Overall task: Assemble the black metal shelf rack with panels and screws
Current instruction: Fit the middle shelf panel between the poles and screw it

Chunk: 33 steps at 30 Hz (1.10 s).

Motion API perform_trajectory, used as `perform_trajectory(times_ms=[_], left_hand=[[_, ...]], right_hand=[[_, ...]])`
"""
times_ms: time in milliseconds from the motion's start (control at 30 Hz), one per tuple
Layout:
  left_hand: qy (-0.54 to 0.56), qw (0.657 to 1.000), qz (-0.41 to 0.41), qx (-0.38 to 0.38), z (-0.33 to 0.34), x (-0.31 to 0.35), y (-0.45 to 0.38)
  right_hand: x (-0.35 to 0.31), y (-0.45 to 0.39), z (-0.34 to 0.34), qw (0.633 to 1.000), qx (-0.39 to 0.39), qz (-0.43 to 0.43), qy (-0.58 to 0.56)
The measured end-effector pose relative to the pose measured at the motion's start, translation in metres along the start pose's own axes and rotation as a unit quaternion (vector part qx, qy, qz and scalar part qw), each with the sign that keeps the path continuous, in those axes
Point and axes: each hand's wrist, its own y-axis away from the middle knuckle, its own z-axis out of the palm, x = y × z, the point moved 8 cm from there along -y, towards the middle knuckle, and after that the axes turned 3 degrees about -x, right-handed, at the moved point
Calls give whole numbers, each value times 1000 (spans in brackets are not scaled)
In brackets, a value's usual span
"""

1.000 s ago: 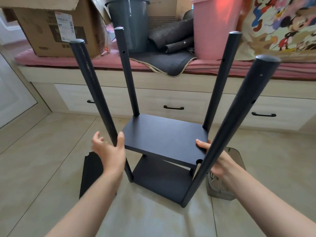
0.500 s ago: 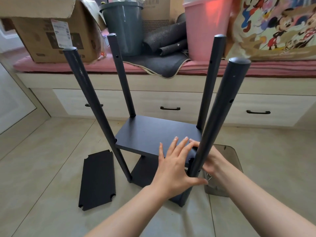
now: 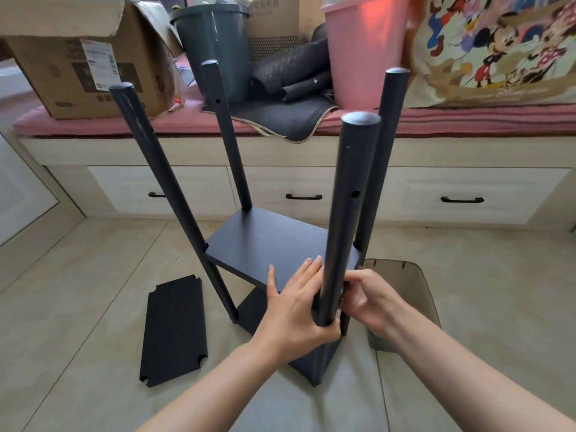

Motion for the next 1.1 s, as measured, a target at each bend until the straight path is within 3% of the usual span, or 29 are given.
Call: perform_trajectory(times_ms=[233, 467, 1100], left_hand=[[3, 999, -39, 19, -22, -24, 23], [117, 989, -63, -58, -40, -37, 41], [91, 996, -21, 6, -46, -41, 42]], right_hand=[[21, 5, 21, 998, -33, 21, -53], [40, 7, 42, 990, -65, 44, -121], [40, 6, 50, 987, -71, 18, -140]])
